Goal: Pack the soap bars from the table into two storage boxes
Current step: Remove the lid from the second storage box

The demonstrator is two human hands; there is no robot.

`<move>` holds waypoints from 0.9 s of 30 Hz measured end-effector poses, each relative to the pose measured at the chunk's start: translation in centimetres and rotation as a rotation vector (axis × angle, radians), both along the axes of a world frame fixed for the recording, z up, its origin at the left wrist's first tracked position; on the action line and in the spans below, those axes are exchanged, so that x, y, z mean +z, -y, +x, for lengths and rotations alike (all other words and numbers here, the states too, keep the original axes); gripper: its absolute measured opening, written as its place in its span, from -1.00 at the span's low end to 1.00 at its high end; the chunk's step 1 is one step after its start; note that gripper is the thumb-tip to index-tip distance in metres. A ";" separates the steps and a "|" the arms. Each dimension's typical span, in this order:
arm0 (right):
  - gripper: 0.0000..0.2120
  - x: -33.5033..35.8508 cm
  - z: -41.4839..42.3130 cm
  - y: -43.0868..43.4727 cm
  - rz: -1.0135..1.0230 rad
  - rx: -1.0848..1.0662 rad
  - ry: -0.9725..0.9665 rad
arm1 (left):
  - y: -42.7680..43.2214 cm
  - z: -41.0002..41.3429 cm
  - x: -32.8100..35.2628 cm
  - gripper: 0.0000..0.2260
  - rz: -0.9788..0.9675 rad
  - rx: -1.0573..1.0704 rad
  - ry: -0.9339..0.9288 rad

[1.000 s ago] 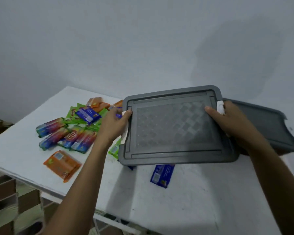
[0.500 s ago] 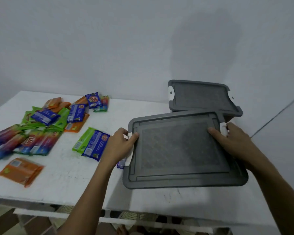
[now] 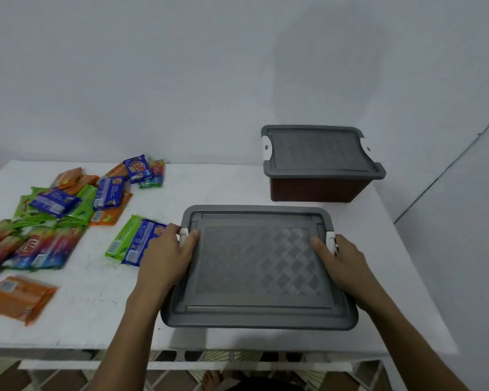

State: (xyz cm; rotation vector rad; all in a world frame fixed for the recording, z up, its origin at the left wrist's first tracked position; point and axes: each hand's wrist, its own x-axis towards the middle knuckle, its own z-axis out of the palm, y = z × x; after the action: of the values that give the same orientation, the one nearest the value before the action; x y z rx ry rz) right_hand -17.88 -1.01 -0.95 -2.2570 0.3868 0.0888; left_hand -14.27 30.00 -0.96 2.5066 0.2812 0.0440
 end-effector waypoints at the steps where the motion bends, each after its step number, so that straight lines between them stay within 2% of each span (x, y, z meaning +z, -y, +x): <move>1: -0.65 -0.1 0.0 -0.2 0.004 0.005 0.000 | -0.3 0.0 0.0 -0.61 0.003 -0.010 0.002; 4: -0.67 -0.4 -0.2 -0.5 0.011 -0.005 0.019 | -1.1 -0.3 0.0 -0.62 0.034 -0.071 0.002; 6: -0.65 -0.5 -0.5 -0.8 0.006 -0.008 0.037 | -1.4 -0.5 -0.1 -0.70 0.042 -0.137 0.036; 9: -0.61 -0.5 -0.8 -0.9 -0.006 0.002 0.053 | -2.1 -0.7 0.0 -0.77 -0.024 -0.218 0.057; 11: -0.53 -0.2 -0.9 -0.4 0.095 -0.039 0.021 | -3.1 -0.5 -0.1 -0.74 -0.117 -0.255 0.045; 14: -0.48 -0.1 -1.4 1.0 0.406 -0.148 -0.167 | -3.9 -1.2 -0.3 -0.72 -0.395 -0.228 0.002; 17: -0.48 -1.2 -2.0 1.3 0.479 -0.149 -0.230 | -3.0 -2.5 -1.0 -0.74 -0.617 -0.101 -0.025; 20: -0.56 -1.7 -2.0 0.7 0.396 -0.204 -0.067 | -3.2 -2.3 -1.8 -0.71 -0.660 -0.084 0.015; 22: -0.68 -1.7 -1.9 0.8 0.243 -0.197 0.076 | -3.8 -1.9 -2.4 -0.78 -0.661 -0.098 0.040; 24: -0.75 -1.7 -2.0 1.1 0.068 -0.155 0.171 | -4.3 -1.6 -2.9 -0.81 -0.565 -0.093 0.119; 27: -0.73 -1.6 -2.2 1.1 -0.132 -0.125 0.276 | -4.4 -1.7 -2.7 -0.82 -0.297 -0.080 0.287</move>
State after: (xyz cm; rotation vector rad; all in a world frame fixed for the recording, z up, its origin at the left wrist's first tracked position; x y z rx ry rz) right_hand -20.11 -2.15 -2.53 -2.3267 0.3928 -0.3187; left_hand -16.00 34.41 -3.65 2.1795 0.0625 0.3042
